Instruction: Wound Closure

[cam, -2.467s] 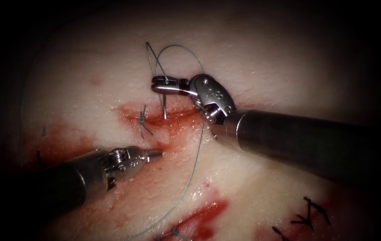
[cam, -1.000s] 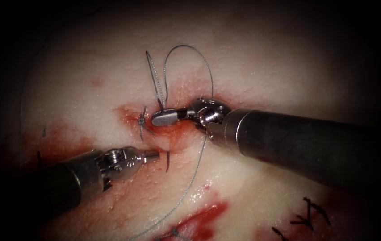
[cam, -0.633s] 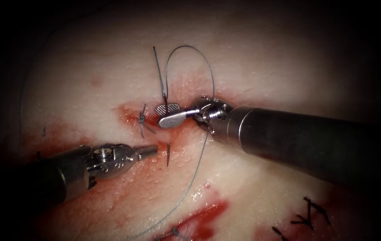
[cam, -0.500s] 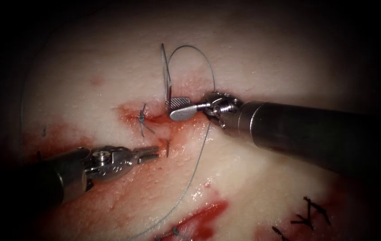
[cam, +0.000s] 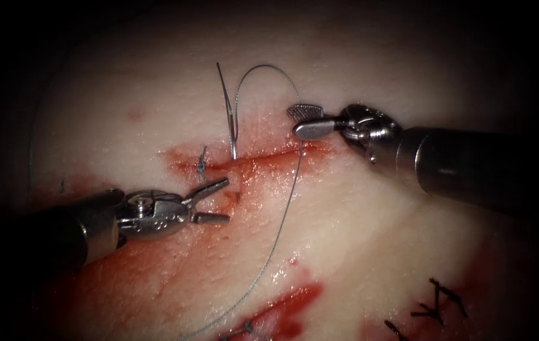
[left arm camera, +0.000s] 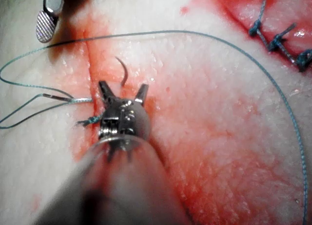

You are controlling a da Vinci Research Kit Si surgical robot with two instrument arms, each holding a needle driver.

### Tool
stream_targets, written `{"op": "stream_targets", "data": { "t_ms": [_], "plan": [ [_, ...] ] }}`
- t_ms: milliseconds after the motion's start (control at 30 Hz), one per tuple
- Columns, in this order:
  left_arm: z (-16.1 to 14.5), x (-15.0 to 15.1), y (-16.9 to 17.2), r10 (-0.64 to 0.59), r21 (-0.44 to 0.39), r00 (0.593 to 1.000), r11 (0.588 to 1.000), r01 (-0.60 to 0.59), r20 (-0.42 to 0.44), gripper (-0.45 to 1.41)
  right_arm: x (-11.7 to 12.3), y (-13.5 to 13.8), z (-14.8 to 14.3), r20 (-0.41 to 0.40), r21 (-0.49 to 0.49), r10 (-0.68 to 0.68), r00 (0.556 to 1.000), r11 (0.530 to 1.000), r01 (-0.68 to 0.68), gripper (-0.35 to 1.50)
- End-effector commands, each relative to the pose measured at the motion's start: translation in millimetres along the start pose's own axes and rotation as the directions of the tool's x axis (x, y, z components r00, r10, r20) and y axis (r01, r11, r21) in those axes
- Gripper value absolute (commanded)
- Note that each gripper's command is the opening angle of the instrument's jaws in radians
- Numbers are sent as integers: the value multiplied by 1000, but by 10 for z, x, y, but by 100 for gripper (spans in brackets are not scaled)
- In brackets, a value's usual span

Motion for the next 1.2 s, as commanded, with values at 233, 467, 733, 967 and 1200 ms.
{"op": "stream_targets", "data": {
  "t_ms": [233, 467, 733, 967, 1200],
  "plan": [
    [35, -7, -6, -3, 13, 1000, 1000, 3, -14, 66, -4, 4, 16, 1, 7, -3, 1000, 1000, 3, 122],
    [42, -5, 0, 12, 14, 999, 1000, -12, -32, 43, -3, 5, 15, 2, 7, -3, 1000, 1000, 3, 120],
    [37, -7, 4, -97, 49, 991, 994, 102, -92, -45, -6, 4, 18, 4, 11, -4, 1000, 1000, 4, 108],
    [32, -5, 9, -323, 18, 930, 944, 331, -174, -45, -11, 4, 20, 18, 32, -9, 1000, 999, 8, 90],
    [14, 7, 8, -589, -78, 777, 805, 588, -221, -45, -20, 11, 21, 18, 42, -22, 1000, 999, 21, 71]
  ]
}}
